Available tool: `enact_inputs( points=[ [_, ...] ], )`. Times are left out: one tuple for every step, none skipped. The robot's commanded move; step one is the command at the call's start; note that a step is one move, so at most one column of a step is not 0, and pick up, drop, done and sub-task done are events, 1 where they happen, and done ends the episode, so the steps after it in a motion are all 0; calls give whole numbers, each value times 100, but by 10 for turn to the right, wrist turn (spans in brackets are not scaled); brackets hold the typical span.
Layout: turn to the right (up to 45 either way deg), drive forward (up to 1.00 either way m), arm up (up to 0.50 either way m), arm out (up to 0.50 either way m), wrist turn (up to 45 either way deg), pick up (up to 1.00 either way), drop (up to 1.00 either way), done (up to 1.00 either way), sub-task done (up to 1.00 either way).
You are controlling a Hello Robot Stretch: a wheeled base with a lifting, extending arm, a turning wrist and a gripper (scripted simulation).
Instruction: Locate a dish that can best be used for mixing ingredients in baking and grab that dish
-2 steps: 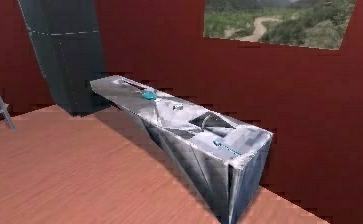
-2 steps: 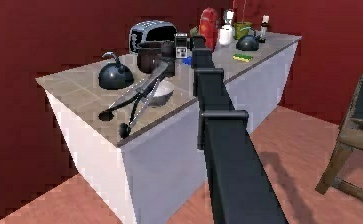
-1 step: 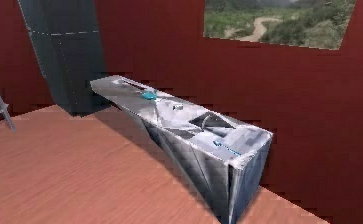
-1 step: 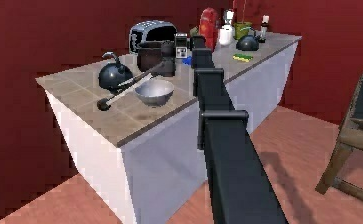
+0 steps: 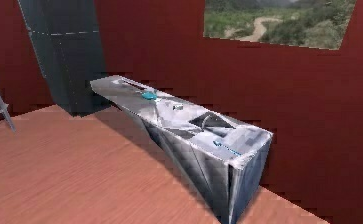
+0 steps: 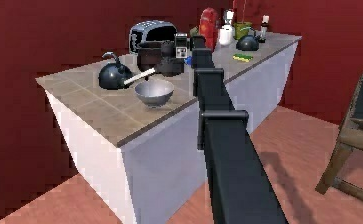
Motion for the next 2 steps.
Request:
enact_inputs(
  points=[
    [0,0,0,0,240,0,0,0,0],
    [0,0,-8,0,0,0,0,0,0]
  ],
)
